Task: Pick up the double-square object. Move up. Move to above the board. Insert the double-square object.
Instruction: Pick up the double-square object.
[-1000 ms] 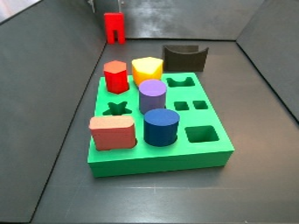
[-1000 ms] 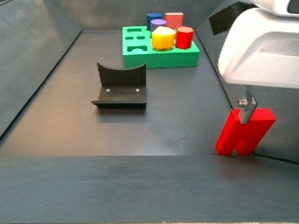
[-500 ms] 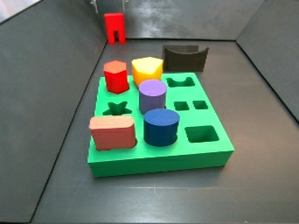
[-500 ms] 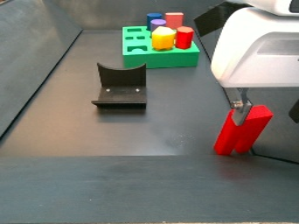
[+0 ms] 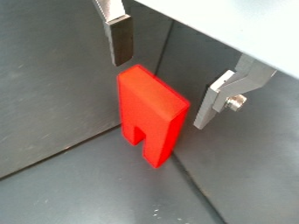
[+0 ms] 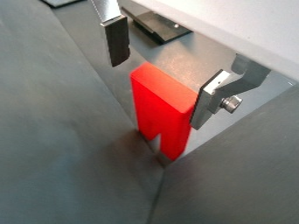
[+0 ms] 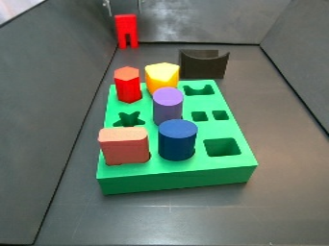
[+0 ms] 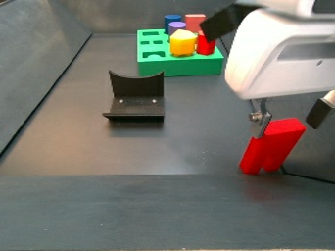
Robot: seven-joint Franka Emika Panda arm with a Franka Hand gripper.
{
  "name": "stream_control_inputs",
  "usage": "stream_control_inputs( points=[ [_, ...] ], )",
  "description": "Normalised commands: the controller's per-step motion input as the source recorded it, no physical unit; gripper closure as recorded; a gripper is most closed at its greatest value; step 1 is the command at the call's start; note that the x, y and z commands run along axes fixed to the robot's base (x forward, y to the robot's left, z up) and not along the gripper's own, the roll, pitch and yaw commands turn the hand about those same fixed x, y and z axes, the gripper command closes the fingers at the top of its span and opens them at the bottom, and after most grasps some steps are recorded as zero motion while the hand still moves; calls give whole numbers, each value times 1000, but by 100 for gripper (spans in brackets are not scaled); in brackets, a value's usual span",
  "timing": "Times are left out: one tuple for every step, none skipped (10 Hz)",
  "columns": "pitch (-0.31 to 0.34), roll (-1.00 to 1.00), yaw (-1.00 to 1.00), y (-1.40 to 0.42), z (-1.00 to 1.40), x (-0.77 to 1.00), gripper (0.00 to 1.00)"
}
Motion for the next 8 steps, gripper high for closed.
stream_control_inputs(
  points=[
    [-110, 119, 251, -263, -617, -11, 0],
    [-114, 119, 231, -146, -914, 0, 0],
    [-107, 83, 209, 0, -937, 31, 0],
    [-76, 119, 169, 0, -800, 46, 0],
    [-50, 69, 117, 0, -571, 31, 0],
    [-7, 0, 0, 0, -40, 0, 0],
    [-16, -1, 0, 0, 0, 0, 0],
    [-7, 0, 0, 0, 0, 0, 0]
  ],
)
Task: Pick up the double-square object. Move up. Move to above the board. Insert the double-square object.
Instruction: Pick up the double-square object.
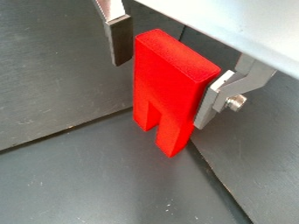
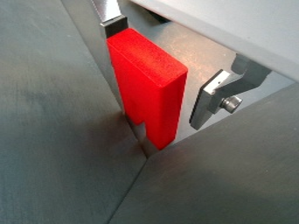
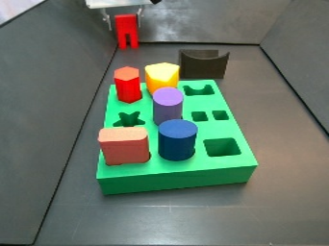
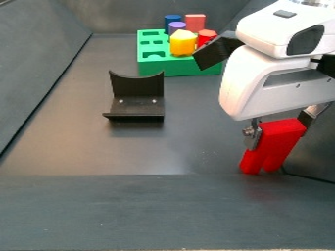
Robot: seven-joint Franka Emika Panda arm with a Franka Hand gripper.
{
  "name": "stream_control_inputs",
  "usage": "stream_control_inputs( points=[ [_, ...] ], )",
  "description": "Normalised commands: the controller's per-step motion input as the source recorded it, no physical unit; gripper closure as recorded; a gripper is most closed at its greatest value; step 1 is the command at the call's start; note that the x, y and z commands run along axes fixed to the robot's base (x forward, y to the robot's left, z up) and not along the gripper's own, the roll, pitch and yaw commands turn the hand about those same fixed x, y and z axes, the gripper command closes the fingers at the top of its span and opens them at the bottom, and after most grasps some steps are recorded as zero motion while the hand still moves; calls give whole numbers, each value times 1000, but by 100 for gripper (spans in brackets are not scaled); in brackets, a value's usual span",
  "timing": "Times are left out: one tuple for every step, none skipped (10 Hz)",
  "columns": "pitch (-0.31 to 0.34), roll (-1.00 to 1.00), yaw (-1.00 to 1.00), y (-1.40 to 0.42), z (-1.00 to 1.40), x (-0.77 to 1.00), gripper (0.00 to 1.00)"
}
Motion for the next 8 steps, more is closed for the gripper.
stream_control_inputs(
  points=[
    [0, -179, 0, 420, 0, 0, 0],
    [0, -136, 0, 477, -37, 0, 0],
    [0, -19, 0, 6, 0, 0, 0],
    [-6, 0, 0, -60, -157, 137, 0],
    [-127, -6, 0, -97, -300, 11, 0],
    [0, 0, 0, 0, 0, 0, 0],
    [0, 0, 0, 0, 0, 0, 100],
    [0, 0, 0, 0, 0, 0, 100]
  ],
)
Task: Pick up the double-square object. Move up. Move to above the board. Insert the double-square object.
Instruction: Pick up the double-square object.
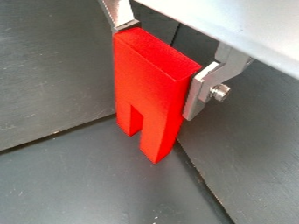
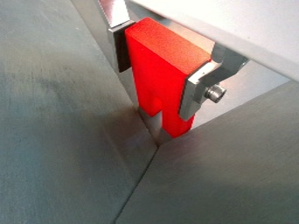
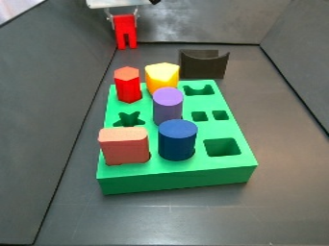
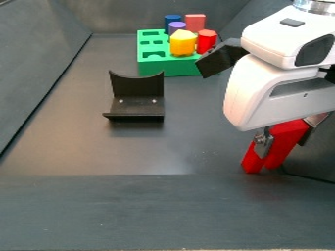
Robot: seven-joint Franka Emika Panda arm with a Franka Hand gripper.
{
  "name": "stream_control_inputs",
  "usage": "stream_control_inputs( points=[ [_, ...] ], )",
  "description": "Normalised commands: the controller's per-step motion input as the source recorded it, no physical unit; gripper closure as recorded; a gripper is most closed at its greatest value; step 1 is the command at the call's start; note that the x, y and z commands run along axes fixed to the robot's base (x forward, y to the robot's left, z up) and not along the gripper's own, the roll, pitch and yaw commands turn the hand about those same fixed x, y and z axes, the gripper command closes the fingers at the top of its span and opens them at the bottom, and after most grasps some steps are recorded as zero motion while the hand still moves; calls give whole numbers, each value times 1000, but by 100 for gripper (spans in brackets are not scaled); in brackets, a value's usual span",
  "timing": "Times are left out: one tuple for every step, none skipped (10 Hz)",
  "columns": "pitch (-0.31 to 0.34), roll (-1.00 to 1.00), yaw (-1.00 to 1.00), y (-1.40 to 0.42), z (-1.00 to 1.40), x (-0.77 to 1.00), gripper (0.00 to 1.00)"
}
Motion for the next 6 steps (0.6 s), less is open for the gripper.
stream_control_inputs(
  points=[
    [0, 0, 0, 0, 0, 0, 100],
    [0, 0, 0, 0, 0, 0, 100],
    [0, 0, 0, 0, 0, 0, 100],
    [0, 0, 0, 0, 0, 0, 100],
    [0, 0, 0, 0, 0, 0, 100],
    [0, 0, 0, 0, 0, 0, 100]
  ],
)
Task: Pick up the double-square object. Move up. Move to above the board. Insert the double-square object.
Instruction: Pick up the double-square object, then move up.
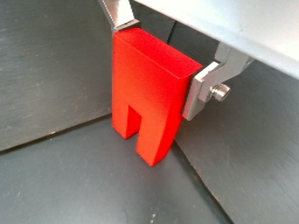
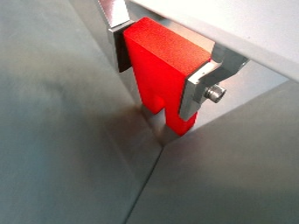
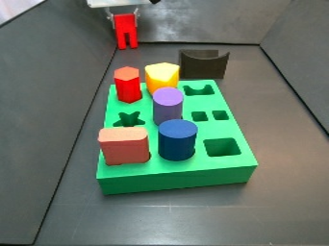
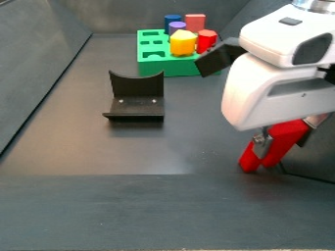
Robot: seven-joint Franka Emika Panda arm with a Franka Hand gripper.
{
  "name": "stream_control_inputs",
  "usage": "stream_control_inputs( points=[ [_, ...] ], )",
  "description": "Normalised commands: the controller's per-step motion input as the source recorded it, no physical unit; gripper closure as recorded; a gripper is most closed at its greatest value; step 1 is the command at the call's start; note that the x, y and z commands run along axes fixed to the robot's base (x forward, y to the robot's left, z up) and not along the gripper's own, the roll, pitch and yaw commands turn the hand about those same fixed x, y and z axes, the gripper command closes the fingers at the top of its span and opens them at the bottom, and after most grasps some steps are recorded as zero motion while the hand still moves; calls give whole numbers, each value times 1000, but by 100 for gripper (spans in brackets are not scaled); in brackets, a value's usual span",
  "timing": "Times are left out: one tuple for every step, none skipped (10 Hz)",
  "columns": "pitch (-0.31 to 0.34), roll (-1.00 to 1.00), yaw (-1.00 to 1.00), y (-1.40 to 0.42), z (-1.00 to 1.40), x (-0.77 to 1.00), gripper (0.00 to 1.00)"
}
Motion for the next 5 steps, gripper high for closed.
stream_control_inputs(
  points=[
    [0, 0, 0, 0, 0, 0, 100],
    [0, 0, 0, 0, 0, 0, 100],
    [0, 0, 0, 0, 0, 0, 100],
    [0, 0, 0, 0, 833, 0, 100],
    [-14, -8, -11, -74, 844, 47, 100]
  ],
)
